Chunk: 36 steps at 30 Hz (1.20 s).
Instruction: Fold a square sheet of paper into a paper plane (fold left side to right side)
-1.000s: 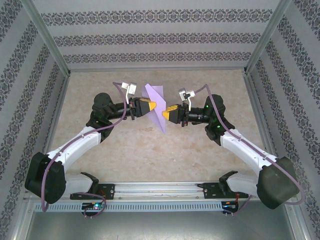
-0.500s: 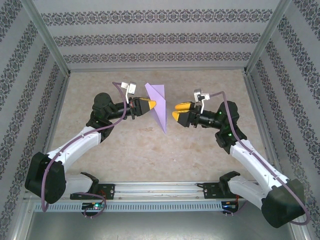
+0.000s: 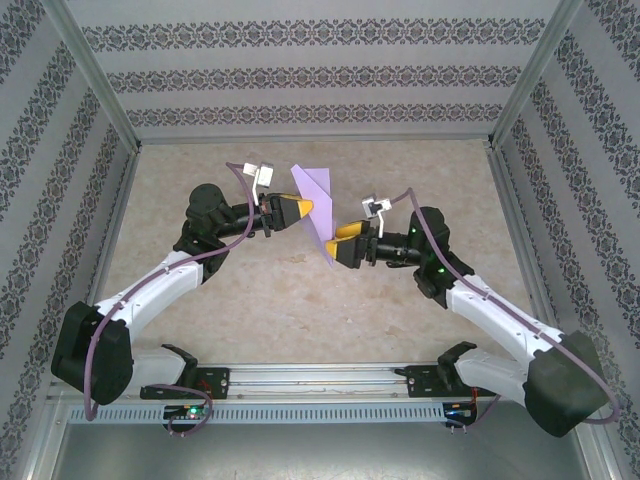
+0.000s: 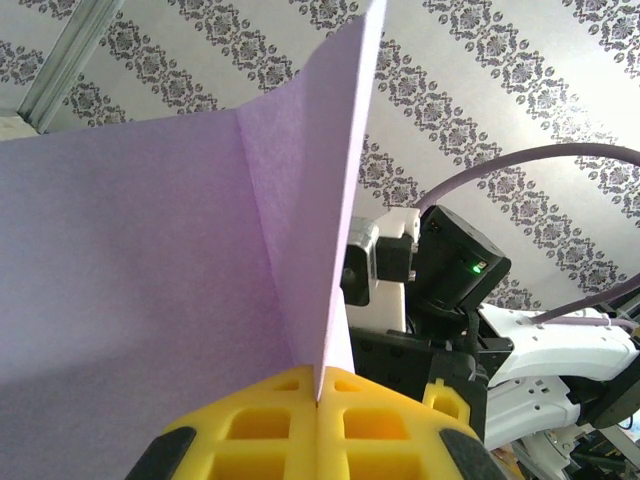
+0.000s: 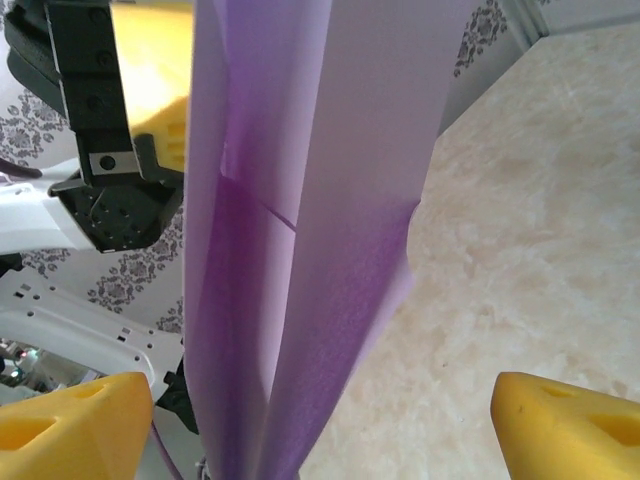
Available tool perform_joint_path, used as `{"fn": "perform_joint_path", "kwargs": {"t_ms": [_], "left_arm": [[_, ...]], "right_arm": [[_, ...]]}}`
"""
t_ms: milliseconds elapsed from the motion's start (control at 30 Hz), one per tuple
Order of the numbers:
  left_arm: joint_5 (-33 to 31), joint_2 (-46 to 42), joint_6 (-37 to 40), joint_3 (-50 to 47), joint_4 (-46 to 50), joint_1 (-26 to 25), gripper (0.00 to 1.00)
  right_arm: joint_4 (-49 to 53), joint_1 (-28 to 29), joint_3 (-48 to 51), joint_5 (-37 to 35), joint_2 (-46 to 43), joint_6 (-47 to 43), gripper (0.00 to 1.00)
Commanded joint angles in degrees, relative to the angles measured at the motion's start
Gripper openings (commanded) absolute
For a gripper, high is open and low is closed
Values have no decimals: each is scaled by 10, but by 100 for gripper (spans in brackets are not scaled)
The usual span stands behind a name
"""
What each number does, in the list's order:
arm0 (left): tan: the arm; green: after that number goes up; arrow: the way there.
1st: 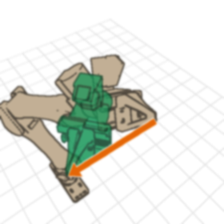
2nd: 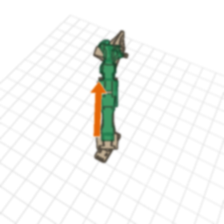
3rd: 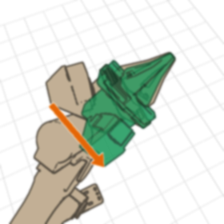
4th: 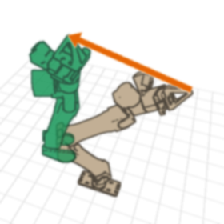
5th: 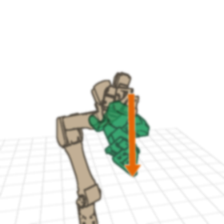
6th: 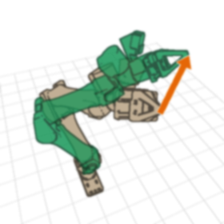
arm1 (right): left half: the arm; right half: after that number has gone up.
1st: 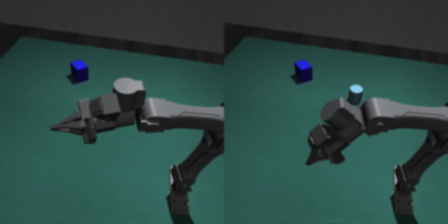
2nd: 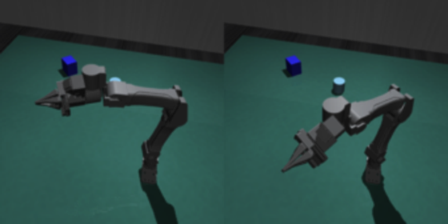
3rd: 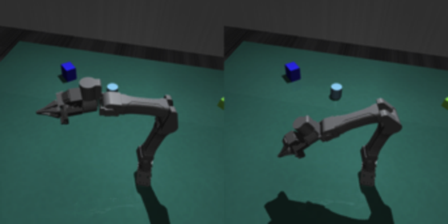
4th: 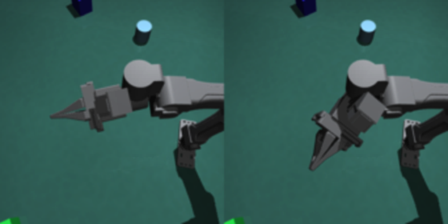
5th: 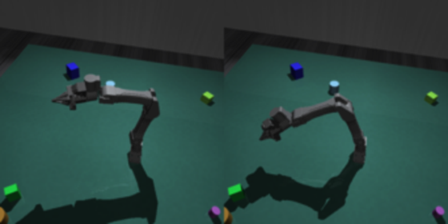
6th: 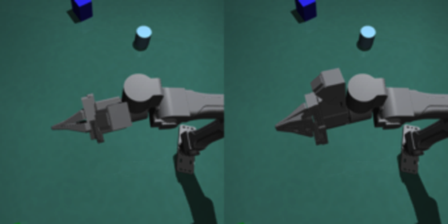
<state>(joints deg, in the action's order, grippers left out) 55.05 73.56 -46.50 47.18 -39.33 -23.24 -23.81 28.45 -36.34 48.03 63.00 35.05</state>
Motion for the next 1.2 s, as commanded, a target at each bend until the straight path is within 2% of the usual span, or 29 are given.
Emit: {"fn": "perform_joint_path", "kwargs": {"t_ms": [0,433,633,867,1000,1167], "left_arm": [[9,4,13,15,-4,-5,4],[18,14,5,12,-14,-5,4],[13,16,15,12,-2,-5,7],[6,18,33,10,15,-4,18],[-9,9,56,9,54,0,29],[-42,-29,93,-2,113,18,36]], "right_arm": [[-34,12,-31,-9,13,-3,85],[-34,11,-71,-22,34,5,54],[-33,3,-73,-24,40,15,39],[-28,-2,-73,-25,34,15,23],[-18,-4,-69,-28,29,10,16],[5,-5,-64,-40,20,1,9]]}}
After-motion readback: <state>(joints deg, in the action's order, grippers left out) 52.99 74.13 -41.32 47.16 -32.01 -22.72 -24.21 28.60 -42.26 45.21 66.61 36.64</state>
